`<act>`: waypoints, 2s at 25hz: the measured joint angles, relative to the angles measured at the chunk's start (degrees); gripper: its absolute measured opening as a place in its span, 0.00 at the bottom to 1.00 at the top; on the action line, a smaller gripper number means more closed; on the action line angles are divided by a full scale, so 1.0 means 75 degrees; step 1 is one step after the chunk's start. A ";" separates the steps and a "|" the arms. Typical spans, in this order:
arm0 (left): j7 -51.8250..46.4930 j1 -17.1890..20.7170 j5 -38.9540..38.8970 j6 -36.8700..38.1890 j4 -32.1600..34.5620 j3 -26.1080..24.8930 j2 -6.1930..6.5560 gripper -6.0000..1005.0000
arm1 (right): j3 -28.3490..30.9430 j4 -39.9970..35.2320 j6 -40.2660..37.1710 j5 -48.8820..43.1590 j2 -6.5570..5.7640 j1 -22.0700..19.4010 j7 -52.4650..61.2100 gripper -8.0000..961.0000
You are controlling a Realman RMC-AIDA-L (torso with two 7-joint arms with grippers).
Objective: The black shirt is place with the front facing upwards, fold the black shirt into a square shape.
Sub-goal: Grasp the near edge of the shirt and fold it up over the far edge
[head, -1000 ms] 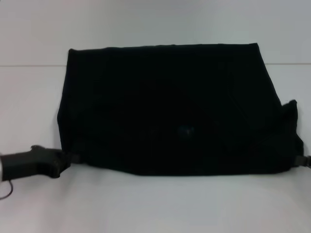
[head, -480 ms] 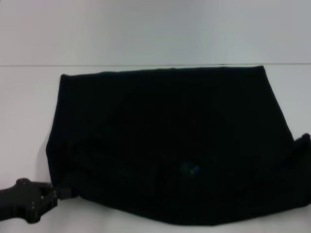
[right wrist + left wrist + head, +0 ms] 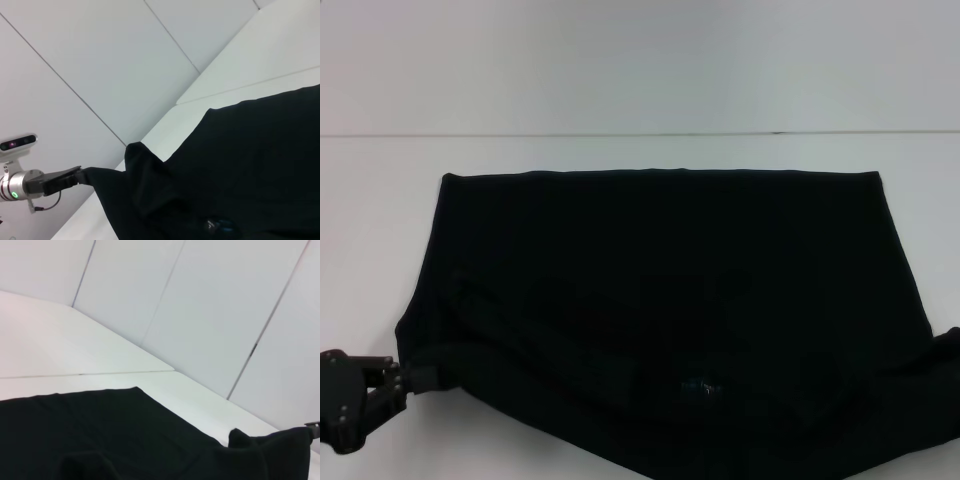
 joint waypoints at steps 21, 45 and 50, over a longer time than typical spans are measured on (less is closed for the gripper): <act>0.0242 -0.1167 -0.2508 -0.3242 -0.1693 -0.1031 0.0222 0.02 | 0.0335 -0.0018 0.2011 0.2152 0.0112 0.1556 -0.0290 0.01; 0.2255 -0.2751 -0.2986 -0.8671 -0.2164 -0.0100 -0.0624 0.03 | -0.0339 0.0358 0.7635 0.2195 0.1673 0.2869 -0.2232 0.06; 0.2349 -0.2742 -0.3360 -0.9032 -0.2189 -0.0086 -0.0678 0.03 | -0.0314 0.0497 0.8010 0.2218 0.1676 0.2957 -0.2235 0.09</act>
